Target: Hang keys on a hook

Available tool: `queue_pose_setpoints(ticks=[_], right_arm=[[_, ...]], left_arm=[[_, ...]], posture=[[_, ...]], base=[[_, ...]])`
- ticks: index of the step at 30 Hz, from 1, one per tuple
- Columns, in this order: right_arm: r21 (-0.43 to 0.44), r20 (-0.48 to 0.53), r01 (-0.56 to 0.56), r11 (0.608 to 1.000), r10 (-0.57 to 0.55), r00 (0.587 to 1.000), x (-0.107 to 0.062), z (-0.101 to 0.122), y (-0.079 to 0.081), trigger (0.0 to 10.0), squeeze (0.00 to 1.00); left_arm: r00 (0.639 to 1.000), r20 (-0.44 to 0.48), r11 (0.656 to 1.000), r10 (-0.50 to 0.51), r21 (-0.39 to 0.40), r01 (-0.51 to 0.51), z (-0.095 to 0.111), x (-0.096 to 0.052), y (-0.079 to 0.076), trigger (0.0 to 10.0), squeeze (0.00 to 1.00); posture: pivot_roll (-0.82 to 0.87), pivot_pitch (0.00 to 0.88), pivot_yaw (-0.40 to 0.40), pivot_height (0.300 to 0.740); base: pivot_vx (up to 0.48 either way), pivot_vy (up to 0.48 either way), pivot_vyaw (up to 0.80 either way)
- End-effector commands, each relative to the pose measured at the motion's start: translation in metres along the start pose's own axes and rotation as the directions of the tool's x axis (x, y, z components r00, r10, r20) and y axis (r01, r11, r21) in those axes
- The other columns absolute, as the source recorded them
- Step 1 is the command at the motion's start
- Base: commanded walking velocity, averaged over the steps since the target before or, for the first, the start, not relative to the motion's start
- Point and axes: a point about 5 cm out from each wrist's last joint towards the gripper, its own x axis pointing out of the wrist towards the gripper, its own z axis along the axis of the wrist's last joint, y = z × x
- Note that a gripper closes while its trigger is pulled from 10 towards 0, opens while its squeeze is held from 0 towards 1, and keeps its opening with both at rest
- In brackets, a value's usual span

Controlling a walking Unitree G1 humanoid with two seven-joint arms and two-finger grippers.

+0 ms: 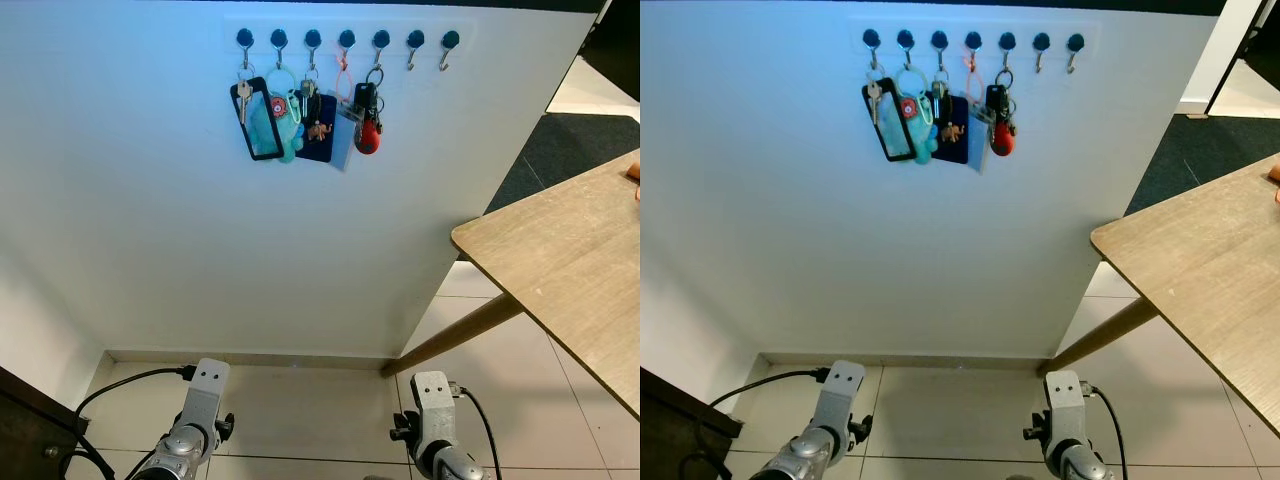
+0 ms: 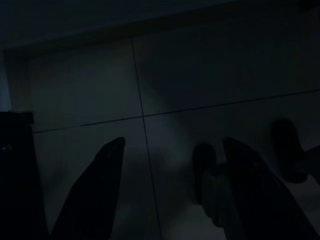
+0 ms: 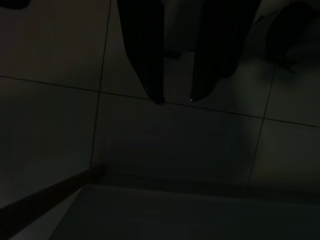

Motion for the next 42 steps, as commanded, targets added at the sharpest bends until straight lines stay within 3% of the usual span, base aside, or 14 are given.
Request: queue_pose_setpoints(ticks=[1, 42], right_arm=[[0.007, -0.027, 0.003, 1.0, -0.003, 1.0, -0.0019, -0.0063, 0.0, 10.0, 0.0], [0.007, -0.043, 0.007, 1.0, -0.007, 0.999, -0.0029, -0.0096, -0.0001, 10.0, 0.0]], left_arm=[[1.0, -0.011, 1.0, -0.013, 0.015, 0.013, -0.0016, 0.0001, -0.0047, 10.0, 0.0], [1.0, -0.025, 1.0, -0.014, 0.014, 0.015, -0.0075, -0.0009, -0.0064, 10.0, 0.0]], posture=[[0.04, 0.058, -0.025, 0.74], [0.04, 0.061, -0.026, 0.74]], base=[[0.0, 0.0, 0.0], [0.0, 0.0, 0.0]])
